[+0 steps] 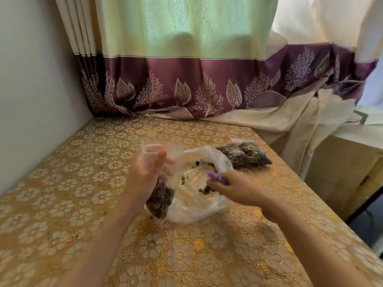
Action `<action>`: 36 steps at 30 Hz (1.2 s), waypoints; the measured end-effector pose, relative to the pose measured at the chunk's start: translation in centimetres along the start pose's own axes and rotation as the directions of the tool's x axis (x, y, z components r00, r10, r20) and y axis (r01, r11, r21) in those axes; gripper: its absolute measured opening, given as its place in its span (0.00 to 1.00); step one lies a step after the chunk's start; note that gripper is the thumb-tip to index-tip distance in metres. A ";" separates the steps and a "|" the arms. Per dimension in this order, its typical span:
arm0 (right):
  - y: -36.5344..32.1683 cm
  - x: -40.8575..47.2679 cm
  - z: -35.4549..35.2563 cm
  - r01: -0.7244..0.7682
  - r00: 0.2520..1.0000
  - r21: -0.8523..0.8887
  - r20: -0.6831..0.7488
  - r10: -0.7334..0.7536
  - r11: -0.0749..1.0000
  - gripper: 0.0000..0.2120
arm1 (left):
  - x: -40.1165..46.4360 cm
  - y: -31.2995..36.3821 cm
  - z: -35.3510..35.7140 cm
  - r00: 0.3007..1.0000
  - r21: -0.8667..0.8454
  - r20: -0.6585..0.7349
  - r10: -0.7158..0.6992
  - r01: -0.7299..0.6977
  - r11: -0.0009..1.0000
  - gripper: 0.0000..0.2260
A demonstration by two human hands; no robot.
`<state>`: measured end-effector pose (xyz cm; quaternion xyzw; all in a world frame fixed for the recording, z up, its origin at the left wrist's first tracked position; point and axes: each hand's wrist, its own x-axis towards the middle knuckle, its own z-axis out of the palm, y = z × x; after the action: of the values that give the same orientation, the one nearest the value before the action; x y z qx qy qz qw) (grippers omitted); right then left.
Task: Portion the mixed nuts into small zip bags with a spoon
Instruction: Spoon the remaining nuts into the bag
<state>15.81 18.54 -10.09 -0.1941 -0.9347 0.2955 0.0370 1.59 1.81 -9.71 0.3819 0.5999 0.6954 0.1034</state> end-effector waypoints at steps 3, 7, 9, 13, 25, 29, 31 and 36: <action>-0.3 -0.7 -2.8 0.010 0.972 0.447 -0.213 0.096 0.894 0.19 | -0.2 -0.6 0.2 1.000 0.034 0.011 0.014 -0.015 0.999 0.35; -0.3 -1.3 -4.6 0.170 0.885 0.859 -0.349 0.309 0.484 0.21 | -0.7 -1.6 0.2 0.999 0.045 0.026 0.023 -0.024 0.999 0.34; 0.0 -1.2 -4.2 0.211 0.810 0.892 -0.388 0.440 0.399 0.23 | -1.0 -2.0 0.1 0.999 0.068 0.038 0.035 -0.038 0.997 0.33; 0.8 -1.1 -1.6 0.154 0.739 0.847 -0.440 0.510 0.508 0.28 | -1.4 -2.7 -0.4 0.998 0.084 0.056 0.036 -0.041 0.996 0.35; 2.9 -3.1 3.6 0.118 0.790 0.905 -0.335 0.514 0.408 0.27 | -2.0 -3.9 -1.2 0.996 0.096 0.093 0.011 -0.020 0.995 0.30; 3.3 -3.2 3.8 0.165 0.730 0.881 -0.411 0.546 0.444 0.29 | -2.2 -4.3 -1.0 0.995 0.231 0.104 -0.010 -0.015 0.973 0.31; 3.5 -3.3 3.7 0.192 0.691 0.867 -0.453 0.563 0.460 0.29 | -2.3 -4.4 -1.0 0.995 0.280 0.101 -0.019 -0.010 0.960 0.34; 3.2 -3.2 3.6 0.224 0.610 0.803 -0.558 0.563 0.553 0.26 | -2.5 -4.3 -0.9 0.995 0.289 0.097 -0.005 -0.023 0.957 0.36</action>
<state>19.18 17.78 -14.72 -0.3616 -0.5470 0.5785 0.4852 1.34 0.73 -14.62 0.4289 0.6879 0.5810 0.0721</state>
